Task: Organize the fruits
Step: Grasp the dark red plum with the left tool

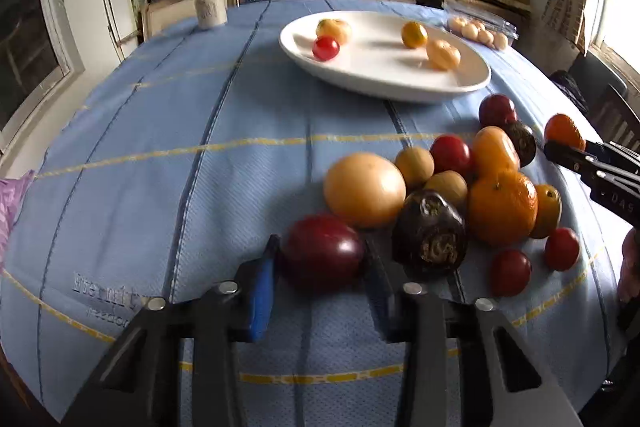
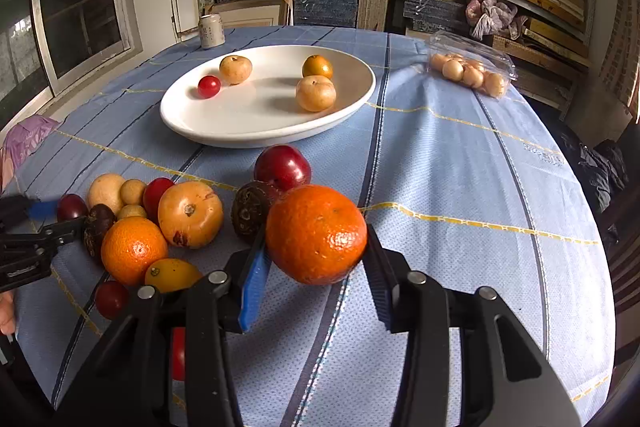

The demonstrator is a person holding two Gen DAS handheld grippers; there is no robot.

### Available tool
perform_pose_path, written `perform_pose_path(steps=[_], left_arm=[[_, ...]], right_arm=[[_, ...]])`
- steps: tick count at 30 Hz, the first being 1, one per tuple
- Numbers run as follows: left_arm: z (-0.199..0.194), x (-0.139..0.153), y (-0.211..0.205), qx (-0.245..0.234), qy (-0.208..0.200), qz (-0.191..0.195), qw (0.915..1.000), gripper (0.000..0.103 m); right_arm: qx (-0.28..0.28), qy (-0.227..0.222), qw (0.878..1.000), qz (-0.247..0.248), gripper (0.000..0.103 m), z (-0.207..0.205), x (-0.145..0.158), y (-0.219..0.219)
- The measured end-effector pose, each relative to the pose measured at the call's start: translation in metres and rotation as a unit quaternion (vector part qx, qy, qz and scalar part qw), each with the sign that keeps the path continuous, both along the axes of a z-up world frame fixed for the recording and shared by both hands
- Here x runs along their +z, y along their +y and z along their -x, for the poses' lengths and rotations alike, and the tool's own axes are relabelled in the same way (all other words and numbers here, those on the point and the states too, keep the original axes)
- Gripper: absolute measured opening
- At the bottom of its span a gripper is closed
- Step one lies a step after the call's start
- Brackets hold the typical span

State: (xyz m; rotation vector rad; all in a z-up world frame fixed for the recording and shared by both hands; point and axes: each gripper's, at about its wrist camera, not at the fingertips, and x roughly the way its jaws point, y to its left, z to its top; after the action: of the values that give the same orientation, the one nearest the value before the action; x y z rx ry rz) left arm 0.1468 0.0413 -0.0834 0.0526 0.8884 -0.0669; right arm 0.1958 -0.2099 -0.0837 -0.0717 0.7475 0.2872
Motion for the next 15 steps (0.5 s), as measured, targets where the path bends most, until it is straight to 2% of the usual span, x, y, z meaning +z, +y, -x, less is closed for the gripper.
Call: perform_pose_path(steps=[8, 15], left_arm=[[0.01, 0.011, -0.002, -0.008, -0.025, 0.014, 0.9996, 0.039], [0.012, 0.026, -0.015, -0.013, -0.046, 0.002, 0.9989, 0.039]], right_arm=[[0.001, -0.009, 1.0, 0.0, 0.044, 0.003, 0.002, 0.001], [0.012, -0.019, 1.0, 0.008, 0.044, 0.012, 0.005, 0.008]])
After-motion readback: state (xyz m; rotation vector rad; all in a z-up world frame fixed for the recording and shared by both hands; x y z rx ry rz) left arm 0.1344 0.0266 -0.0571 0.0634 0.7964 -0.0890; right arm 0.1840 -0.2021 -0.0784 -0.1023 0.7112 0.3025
